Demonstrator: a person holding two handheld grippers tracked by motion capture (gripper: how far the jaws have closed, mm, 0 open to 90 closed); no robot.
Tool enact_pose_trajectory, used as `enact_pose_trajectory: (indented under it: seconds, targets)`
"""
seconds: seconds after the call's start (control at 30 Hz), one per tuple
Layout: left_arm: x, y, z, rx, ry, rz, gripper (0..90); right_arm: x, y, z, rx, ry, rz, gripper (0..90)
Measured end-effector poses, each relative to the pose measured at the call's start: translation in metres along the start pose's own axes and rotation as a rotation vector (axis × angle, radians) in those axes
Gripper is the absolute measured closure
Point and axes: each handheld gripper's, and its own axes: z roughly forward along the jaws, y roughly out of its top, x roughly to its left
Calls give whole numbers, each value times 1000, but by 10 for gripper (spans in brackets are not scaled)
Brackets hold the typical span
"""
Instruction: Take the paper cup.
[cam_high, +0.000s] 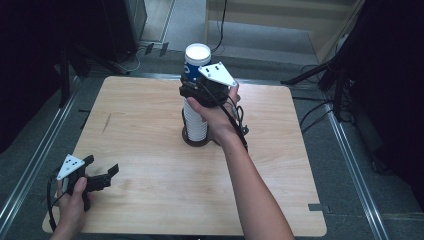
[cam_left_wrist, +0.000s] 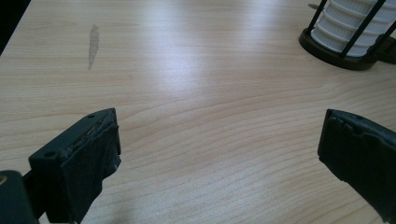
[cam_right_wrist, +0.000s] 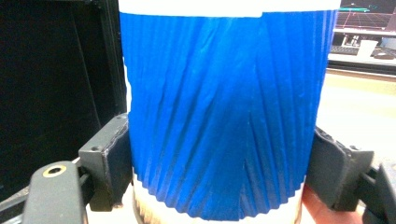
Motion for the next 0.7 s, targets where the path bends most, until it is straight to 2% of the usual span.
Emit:
enact_pose_trajectory:
  seconds: [0.7]
  targets:
    - [0, 0, 0, -3, 0, -5, 0, 4, 27, -6, -48, -2, -7, 195]
